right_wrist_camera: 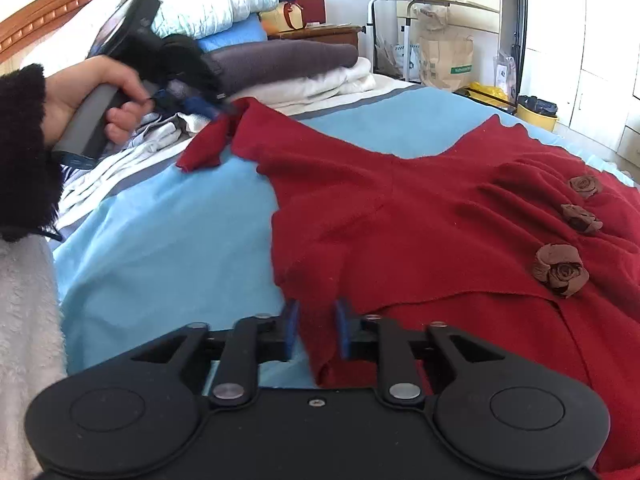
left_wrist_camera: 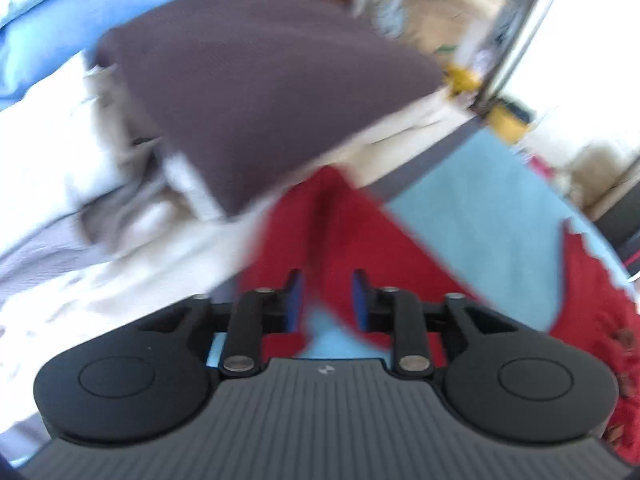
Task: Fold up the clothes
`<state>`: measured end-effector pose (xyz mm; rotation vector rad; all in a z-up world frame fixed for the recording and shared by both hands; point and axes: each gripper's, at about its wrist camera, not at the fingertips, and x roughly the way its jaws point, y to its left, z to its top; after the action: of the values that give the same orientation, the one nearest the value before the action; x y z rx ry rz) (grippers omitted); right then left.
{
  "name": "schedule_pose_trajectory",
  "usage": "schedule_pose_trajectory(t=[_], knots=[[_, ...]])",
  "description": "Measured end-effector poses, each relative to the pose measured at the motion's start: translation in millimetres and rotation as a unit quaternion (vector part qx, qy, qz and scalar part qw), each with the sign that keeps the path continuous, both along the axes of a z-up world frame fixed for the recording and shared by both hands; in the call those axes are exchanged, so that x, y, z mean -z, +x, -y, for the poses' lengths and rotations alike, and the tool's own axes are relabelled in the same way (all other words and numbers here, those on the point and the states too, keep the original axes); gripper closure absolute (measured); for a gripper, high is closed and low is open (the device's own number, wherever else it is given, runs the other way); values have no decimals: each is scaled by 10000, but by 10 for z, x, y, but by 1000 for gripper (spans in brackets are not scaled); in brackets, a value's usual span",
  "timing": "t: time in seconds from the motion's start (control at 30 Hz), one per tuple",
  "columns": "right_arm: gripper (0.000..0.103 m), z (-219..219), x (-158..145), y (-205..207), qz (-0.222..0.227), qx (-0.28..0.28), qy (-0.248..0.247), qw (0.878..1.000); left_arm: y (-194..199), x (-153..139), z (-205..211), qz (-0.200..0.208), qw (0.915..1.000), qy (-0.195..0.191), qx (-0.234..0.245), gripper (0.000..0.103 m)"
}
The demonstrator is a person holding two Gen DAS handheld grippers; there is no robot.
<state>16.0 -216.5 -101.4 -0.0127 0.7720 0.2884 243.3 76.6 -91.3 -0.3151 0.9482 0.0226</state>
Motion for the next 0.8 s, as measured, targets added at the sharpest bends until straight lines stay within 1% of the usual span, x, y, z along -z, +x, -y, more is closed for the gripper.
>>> schedule_pose_trajectory(t=[0.03, 0.07, 0.13, 0.17, 0.2, 0.27, 0.37, 0.4, 0.43, 0.47, 0.5, 0.53, 0.57, 0.6, 0.63, 0.67, 0.7, 0.73, 0.77, 0.8], knots=[[66, -15, 4, 3, 11, -11, -13, 10000, 9, 34, -86, -121, 9999, 13, -61, 73], [66, -36, 15, 1, 24, -34, -24, 10000, -3, 33, -156, -97, 9996, 101, -228, 73], [66, -65, 27, 8, 12, -64, -42, 10000, -52, -21, -284, 106, 9968, 396, -686, 73], [65, -70, 25, 14, -5, -49, -51, 10000, -62, -42, -320, 175, 9956, 508, -764, 72], [65, -74, 23, 20, -22, -33, -60, 10000, -60, -59, -335, 219, 9953, 593, -727, 69], [65, -63, 5, 24, -36, 35, -44, 10000, -23, -17, -292, 99, 9975, 491, -502, 63], [64, -12, -38, -1, 23, 177, 63, 9998, 33, 117, -149, -196, 9991, 371, -17, 61], [63, 12, -51, -9, 50, 222, 109, 9997, 60, 164, -79, -327, 9983, 452, 175, 53], [58, 33, -63, -12, 75, 270, 148, 9995, 95, 214, 9, -485, 9961, 627, 392, 46], [55, 52, -73, -11, 103, 325, 178, 9993, 140, 288, 88, -672, 9926, 799, 624, 31], [55, 72, -81, -9, 125, 374, 205, 9990, 176, 377, 161, -849, 9881, 976, 832, 30], [55, 94, -85, -5, 134, 411, 224, 9988, 186, 435, 214, -889, 9849, 1153, 934, 30], [55, 116, -90, -2, 142, 453, 231, 9986, 178, 440, 238, -777, 9844, 1284, 914, 37], [55, 139, -97, 0, 150, 505, 214, 9984, 160, 405, 250, -605, 9848, 1389, 848, 77], [55, 165, -108, 0, 163, 564, 191, 9981, 137, 339, 266, -435, 9846, 1474, 839, 95], [55, 200, -132, -5, 186, 643, 154, 9976, 111, 260, 287, -270, 9839, 1538, 870, 96], [55, 243, -166, -9, 180, 767, 100, 9968, 48, 139, 302, 15, 9840, 1574, 833, 96], [54, 292, -206, -13, 125, 946, 19, 9954, -43, -14, 314, 393, 9838, 1586, 742, 96], [54, 347, -245, -14, 16, 1152, -75, 9933, -151, -173, 323, 750, 9827, 1529, 731, 96], [54, 425, -282, -19, -197, 1402, -157, 9898, -272, -337, 329, 1091, 9808, 1416, 781, 96]])
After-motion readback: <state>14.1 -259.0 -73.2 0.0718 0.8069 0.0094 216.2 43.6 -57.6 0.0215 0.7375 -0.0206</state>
